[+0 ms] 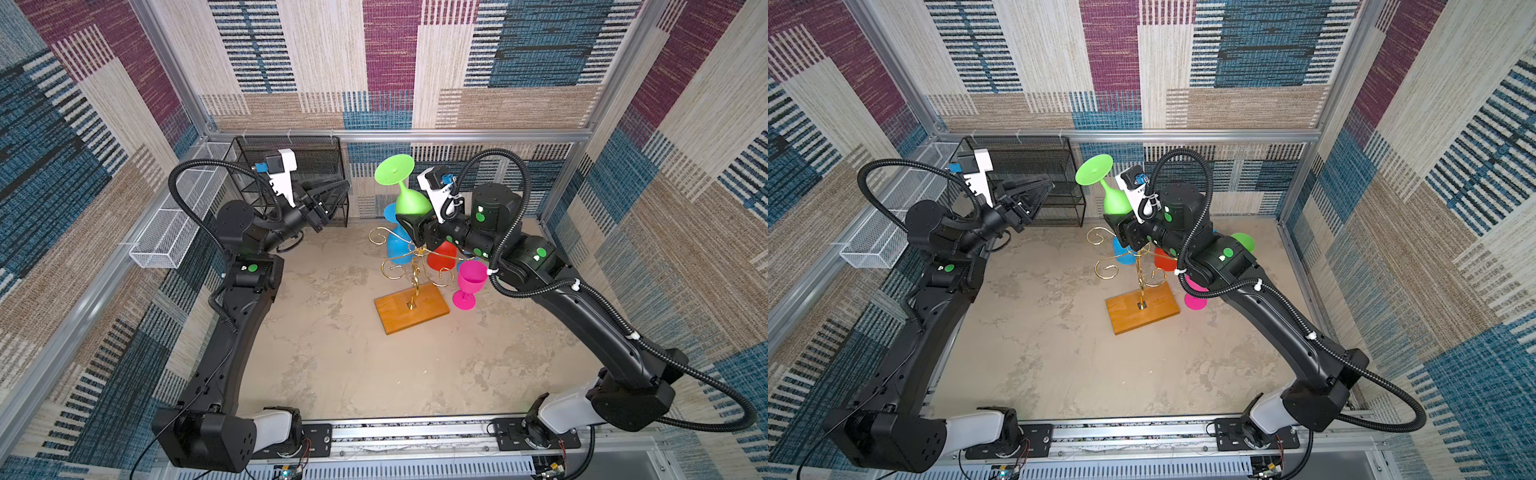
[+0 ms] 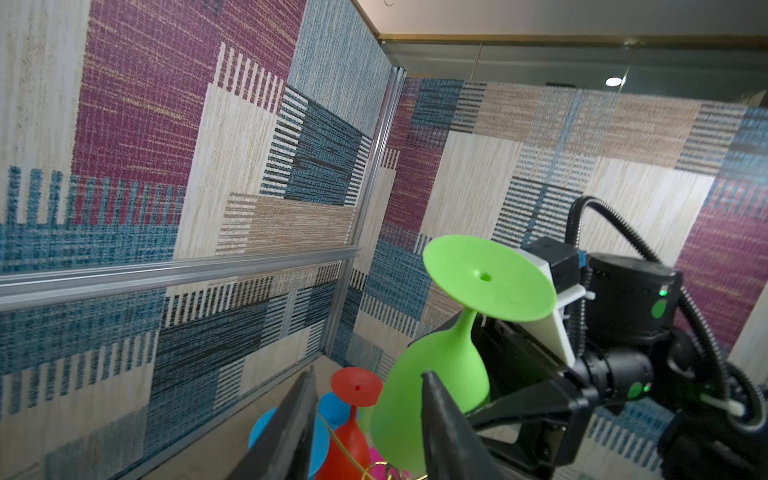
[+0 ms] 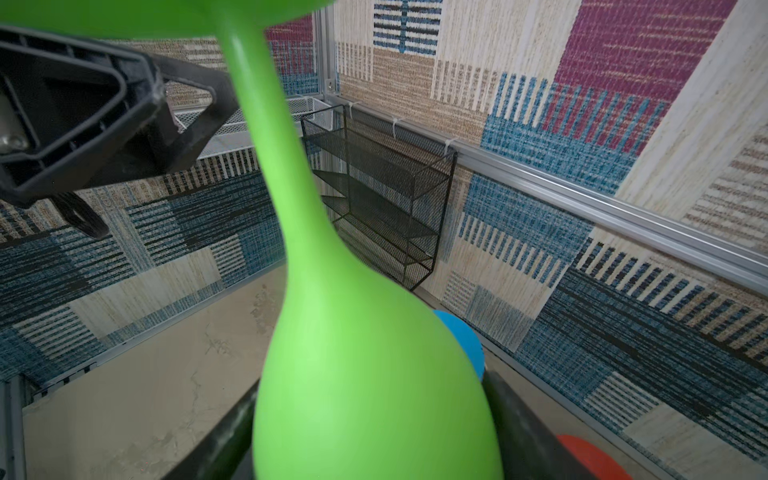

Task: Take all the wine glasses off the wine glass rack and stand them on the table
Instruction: 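Close the right gripper on the green glass bowl while the left holds its foot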

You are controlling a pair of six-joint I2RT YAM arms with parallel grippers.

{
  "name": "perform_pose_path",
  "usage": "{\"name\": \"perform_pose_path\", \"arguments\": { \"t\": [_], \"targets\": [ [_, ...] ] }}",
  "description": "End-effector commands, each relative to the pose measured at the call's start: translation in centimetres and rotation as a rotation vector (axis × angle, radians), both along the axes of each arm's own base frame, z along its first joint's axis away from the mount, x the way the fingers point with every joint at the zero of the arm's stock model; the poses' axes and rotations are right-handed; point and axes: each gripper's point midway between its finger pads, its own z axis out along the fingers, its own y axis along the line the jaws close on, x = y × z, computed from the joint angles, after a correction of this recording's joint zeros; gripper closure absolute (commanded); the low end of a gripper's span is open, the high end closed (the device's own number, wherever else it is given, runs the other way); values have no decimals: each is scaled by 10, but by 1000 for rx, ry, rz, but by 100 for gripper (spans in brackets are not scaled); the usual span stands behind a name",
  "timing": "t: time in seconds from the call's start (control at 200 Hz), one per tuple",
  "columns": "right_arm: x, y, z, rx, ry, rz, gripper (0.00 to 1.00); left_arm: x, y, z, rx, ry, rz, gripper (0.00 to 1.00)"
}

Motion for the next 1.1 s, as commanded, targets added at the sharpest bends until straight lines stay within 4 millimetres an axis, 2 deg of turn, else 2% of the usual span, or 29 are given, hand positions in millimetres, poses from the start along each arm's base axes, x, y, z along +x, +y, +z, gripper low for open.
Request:
{"name": "perform_pose_path", "arguments": {
  "t": [0.0, 0.135, 0.426, 0.456, 0.932, 1.097],
  "targets": [
    [-7, 0, -11, -20, 65, 21, 55, 0, -2, -6, 206, -284, 118, 56],
    [-6, 2, -19, -40, 92, 29, 55, 1, -10, -11, 292, -452, 153, 57],
    [-3, 15, -31, -56, 131, 67, 57, -2, -23, -20, 342, -632, 133, 57],
    [-2, 17, -32, -59, 133, 72, 57, -5, -23, -15, 333, -676, 147, 57],
    [0, 31, -42, -73, 172, 121, 60, -3, -32, -7, 324, -754, 141, 56],
    [-1, 34, -42, -70, 176, 133, 60, -7, -40, -11, 351, -772, 106, 61]
  ]
}}
